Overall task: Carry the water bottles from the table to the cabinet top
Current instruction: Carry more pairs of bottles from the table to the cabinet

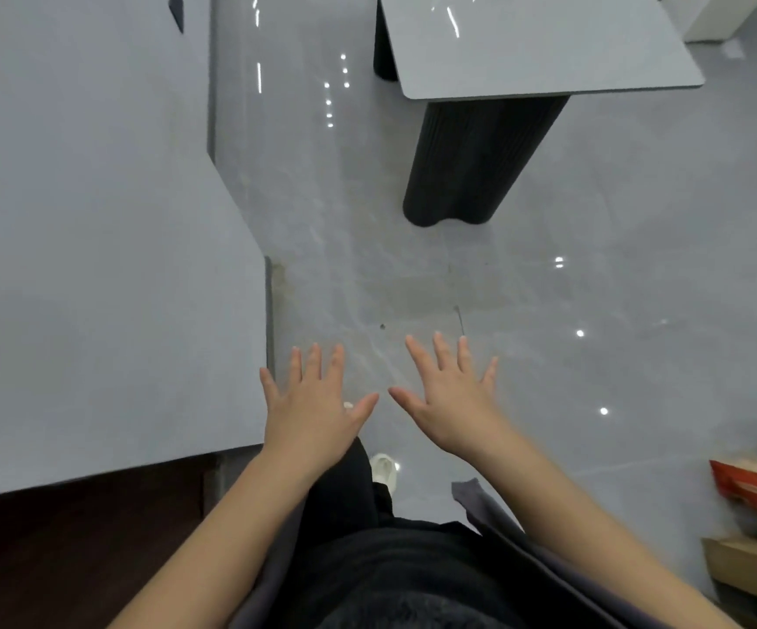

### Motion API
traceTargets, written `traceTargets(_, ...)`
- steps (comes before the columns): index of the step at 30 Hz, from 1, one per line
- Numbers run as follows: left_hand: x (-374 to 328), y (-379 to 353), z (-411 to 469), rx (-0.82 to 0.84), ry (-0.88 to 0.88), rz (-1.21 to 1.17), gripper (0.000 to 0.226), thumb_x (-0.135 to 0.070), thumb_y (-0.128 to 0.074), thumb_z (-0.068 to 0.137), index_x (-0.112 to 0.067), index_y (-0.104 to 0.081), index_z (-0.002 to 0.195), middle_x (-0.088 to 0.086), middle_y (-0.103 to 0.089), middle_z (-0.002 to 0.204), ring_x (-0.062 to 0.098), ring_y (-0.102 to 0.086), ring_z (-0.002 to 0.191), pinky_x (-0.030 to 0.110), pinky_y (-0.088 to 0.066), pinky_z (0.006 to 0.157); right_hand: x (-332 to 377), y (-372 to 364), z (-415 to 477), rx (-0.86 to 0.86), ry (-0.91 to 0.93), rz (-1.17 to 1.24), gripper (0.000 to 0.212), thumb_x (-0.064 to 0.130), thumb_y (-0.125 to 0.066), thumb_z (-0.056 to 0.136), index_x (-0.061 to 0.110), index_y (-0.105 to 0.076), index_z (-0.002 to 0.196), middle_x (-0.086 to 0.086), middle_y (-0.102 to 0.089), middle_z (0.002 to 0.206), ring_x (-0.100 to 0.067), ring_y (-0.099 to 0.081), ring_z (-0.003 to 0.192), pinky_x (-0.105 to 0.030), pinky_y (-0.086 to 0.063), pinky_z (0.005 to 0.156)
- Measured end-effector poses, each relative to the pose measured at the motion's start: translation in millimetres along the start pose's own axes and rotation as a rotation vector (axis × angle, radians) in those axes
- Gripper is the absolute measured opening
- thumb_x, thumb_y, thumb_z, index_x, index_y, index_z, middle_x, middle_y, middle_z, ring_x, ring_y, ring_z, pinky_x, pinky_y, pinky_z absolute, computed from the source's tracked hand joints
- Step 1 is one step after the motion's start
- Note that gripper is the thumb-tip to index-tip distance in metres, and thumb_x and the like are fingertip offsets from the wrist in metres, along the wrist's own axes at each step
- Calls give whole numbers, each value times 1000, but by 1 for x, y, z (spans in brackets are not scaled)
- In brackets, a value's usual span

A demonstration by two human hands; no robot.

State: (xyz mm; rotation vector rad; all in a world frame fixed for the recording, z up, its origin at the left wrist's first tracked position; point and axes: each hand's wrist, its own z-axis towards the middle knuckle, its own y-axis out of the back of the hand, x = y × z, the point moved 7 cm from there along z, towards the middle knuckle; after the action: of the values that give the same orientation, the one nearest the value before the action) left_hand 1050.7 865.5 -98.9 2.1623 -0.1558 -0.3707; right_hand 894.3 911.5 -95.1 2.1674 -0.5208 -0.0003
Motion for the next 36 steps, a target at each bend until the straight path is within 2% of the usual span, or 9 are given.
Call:
traceTargets(8, -11, 37, 86, 23, -17, -15, 81, -69, -25, 92, -26, 0, 155, 4, 3, 164, 25, 10, 150, 58, 7, 116, -3, 43, 74, 25, -25, -13, 72, 65, -26, 96, 37, 6, 155, -4, 10, 165, -33, 16, 150, -63, 8, 115)
traceTargets(13, -10, 88, 161, 41, -33, 1, 80, -68, -26, 93, -25, -1, 155, 5, 3, 164, 25, 10, 150, 60, 6, 116, -2, 94, 141, 36, -81, -16, 73, 65, -26, 96, 37, 6, 155, -3, 9, 165, -33, 15, 150, -63, 6, 116)
traceTargets(24, 3, 179, 264, 107, -103, 47, 79, -67, -28, 93, -25, -2, 155, 5, 2, 164, 25, 10, 150, 59, 5, 117, 37, 182, 248, 4, -115, 76, 73, 65, -30, 96, 37, 3, 155, -4, 7, 165, -32, 14, 150, -63, 8, 115)
traceTargets(36, 20, 254, 391, 124, -90, 37, 78, -67, -27, 93, -26, -3, 155, 5, -1, 164, 25, 6, 150, 60, 4, 117, 66, 262, 377, 21, -73, 20, 74, 66, -28, 95, 36, 2, 156, -3, 7, 165, -32, 15, 150, -64, 8, 115)
